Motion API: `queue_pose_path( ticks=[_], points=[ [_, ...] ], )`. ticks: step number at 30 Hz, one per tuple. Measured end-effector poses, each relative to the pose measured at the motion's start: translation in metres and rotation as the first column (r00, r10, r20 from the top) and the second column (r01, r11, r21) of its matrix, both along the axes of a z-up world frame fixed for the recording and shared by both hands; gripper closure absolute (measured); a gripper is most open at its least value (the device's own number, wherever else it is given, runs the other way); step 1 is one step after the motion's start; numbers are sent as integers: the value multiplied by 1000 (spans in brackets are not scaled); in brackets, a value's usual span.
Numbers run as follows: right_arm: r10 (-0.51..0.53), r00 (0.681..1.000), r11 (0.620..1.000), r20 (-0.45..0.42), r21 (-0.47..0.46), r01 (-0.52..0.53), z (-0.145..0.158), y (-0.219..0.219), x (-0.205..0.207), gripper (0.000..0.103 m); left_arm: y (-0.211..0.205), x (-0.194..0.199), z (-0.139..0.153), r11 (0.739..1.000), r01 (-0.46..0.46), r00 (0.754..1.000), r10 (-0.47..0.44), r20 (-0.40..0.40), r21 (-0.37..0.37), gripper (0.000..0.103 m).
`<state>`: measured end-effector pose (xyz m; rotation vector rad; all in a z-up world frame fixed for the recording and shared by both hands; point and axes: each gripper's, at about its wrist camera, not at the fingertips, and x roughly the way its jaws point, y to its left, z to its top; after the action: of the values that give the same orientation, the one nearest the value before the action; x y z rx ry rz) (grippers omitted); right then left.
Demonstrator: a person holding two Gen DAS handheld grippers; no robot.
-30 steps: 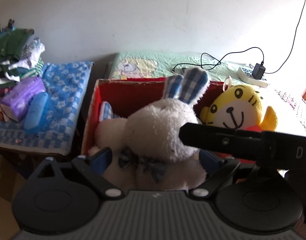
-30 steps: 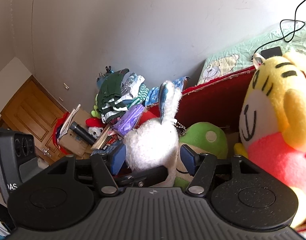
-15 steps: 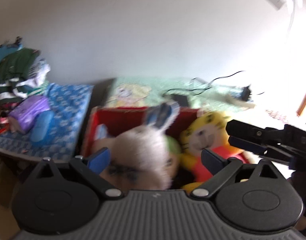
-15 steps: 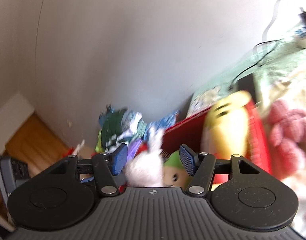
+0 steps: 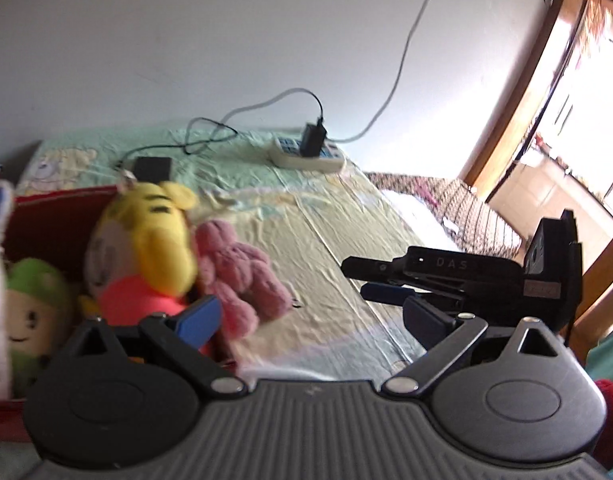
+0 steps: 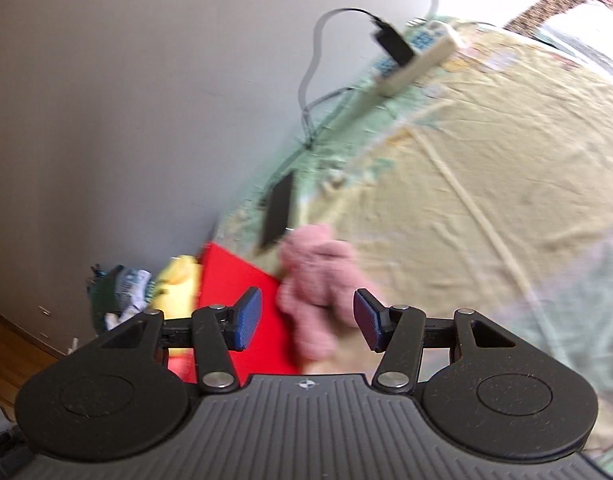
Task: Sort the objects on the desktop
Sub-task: 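Move the open right gripper to the pink teddy bear on the bed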
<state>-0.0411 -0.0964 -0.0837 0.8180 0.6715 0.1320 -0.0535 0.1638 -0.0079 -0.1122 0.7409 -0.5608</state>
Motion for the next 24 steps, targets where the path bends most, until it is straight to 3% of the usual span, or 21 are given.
queue_pose_path(
  ticks=[7,12,24],
  points=[
    [109,993,993,-46,-36,-111,-20,-36,1,55,-67,25,-48,981,-55,998,58,-9,187,6],
    [191,979,981,-75,-19,-193,-33,-45,23,58,-99,33,-62,939,-132,990,107,93,318,5],
    [424,902,905,-85,57,-421,-50,-43,101,58,-124,56,-102,890,-201,977,210,22,409,6]
  ],
)
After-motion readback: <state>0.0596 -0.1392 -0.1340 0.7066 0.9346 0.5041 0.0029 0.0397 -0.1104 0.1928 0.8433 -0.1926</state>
